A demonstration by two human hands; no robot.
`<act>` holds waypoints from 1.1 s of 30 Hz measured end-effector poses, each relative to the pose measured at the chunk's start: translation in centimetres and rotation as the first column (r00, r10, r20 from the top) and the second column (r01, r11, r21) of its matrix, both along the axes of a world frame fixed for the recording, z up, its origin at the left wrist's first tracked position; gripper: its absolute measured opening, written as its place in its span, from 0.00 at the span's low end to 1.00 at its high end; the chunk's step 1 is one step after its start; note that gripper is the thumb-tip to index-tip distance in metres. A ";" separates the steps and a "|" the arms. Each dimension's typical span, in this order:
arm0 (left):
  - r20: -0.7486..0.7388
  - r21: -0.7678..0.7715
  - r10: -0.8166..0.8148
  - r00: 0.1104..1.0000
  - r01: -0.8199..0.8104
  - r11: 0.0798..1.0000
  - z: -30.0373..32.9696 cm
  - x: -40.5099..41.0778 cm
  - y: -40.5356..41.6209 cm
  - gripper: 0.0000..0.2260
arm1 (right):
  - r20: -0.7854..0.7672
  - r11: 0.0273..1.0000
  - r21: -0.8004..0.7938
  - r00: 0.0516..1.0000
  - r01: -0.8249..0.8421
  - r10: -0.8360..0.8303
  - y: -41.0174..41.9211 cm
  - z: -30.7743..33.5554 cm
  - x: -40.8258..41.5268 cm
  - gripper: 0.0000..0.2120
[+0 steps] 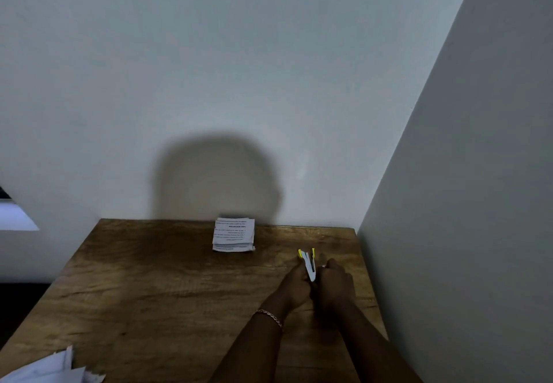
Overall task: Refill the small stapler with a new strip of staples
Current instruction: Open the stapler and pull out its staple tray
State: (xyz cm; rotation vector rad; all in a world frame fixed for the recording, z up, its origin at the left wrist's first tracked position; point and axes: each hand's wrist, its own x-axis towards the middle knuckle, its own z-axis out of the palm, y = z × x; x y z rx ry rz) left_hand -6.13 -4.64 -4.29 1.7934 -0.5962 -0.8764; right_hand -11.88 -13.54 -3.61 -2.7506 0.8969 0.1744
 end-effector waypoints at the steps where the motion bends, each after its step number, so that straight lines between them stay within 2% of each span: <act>1: -0.024 -0.020 -0.008 1.000 0.007 1.000 0.1 0.0 0.0 0.21 | 0.007 1.000 -0.004 1.000 0.028 -0.028 0.1 -0.2 0.3 0.17; 3: -0.044 0.009 -0.006 0.999 0.006 1.000 0.0 0.1 0.1 0.21 | 0.020 0.998 -0.029 0.998 0.062 -0.061 0.3 -0.6 0.7 0.16; 5: 0.010 0.096 0.016 1.000 -0.017 0.995 -0.3 0.4 0.1 0.21 | 0.046 0.995 -0.052 0.995 0.089 -0.086 0.5 -1.0 1.1 0.13; 7: 0.017 0.097 0.047 0.999 -0.049 0.994 -0.4 0.4 0.1 0.20 | 0.081 0.987 -0.017 0.985 0.157 -0.155 0.6 -1.1 1.2 0.12; 10: -0.073 0.020 0.175 0.982 -0.174 0.985 0.2 -0.3 0.0 0.17 | 0.151 0.958 0.154 0.952 0.244 -0.267 0.6 -0.9 1.0 0.10; 13: -0.178 -0.063 0.350 0.920 -0.366 0.929 0.6 -0.4 0.5 0.15 | 0.297 0.921 0.340 0.908 0.189 -0.296 1.5 -0.5 0.2 0.05; 15: -0.175 -0.107 0.442 0.880 -0.463 0.880 0.7 -0.1 1.4 0.12 | 0.374 0.901 0.411 0.876 0.137 -0.303 2.6 -0.6 -0.3 0.10; 17: -0.139 -0.131 0.517 0.844 -0.534 0.836 0.8 0.5 2.9 0.11 | 0.404 0.869 0.481 0.850 0.117 -0.338 4.2 -0.5 -0.6 0.06; 19: -0.073 -0.123 0.540 0.839 -0.544 0.830 1.0 1.2 4.4 0.11 | 0.420 0.806 0.588 0.827 0.065 -0.374 5.7 -0.7 -0.7 0.06; 22: -0.031 -0.114 0.465 0.885 -0.465 0.878 1.2 2.2 6.9 0.09 | 0.418 0.668 0.744 0.789 -0.014 -0.450 7.3 -0.8 -0.6 0.09; 25: -0.115 -0.151 0.391 0.913 -0.405 0.902 1.3 2.2 9.7 0.08 | 0.344 0.468 0.882 0.739 -0.045 -0.579 7.5 -0.6 -0.1 0.08; 27: -0.193 -0.180 0.326 0.925 -0.360 0.915 1.6 1.8 11.5 0.12 | 0.278 0.307 0.945 0.765 -0.110 -0.581 7.8 -0.3 0.2 0.14; 28: -0.231 -0.201 0.287 0.930 -0.334 0.921 1.8 1.6 12.3 0.14 | 0.270 0.262 0.954 0.792 -0.145 -0.547 8.1 -0.1 0.3 0.15; 31: -0.310 -0.203 0.251 0.917 -0.322 0.925 2.1 1.0 14.1 0.14 | 0.259 0.209 0.961 0.858 -0.182 -0.443 9.5 0.7 0.0 0.16; 33: -0.342 -0.187 0.259 0.903 -0.335 0.923 2.2 1.0 15.1 0.14 | 0.248 0.210 0.963 0.863 -0.170 -0.440 10.3 0.9 0.0 0.14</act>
